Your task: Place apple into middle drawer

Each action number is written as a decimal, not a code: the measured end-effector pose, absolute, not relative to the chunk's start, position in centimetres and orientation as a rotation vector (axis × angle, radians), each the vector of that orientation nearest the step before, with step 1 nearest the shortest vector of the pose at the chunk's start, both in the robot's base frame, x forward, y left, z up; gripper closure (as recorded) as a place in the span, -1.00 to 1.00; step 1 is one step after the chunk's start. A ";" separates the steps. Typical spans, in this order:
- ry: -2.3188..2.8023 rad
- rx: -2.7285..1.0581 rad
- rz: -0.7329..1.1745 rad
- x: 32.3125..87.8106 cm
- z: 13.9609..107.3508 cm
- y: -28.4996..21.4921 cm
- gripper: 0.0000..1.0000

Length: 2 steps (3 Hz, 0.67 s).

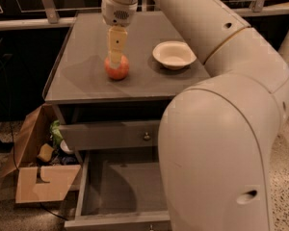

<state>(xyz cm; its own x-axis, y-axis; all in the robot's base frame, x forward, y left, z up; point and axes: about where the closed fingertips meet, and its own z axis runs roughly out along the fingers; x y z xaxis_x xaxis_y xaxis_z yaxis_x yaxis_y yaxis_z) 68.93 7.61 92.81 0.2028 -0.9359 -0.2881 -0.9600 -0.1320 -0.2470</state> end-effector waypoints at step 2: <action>1.826 -2.142 0.129 70.2 88.7 7.6 -1.00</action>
Offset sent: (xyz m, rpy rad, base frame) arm 0.0089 -0.0102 -0.0512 -0.0534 0.1069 -0.0116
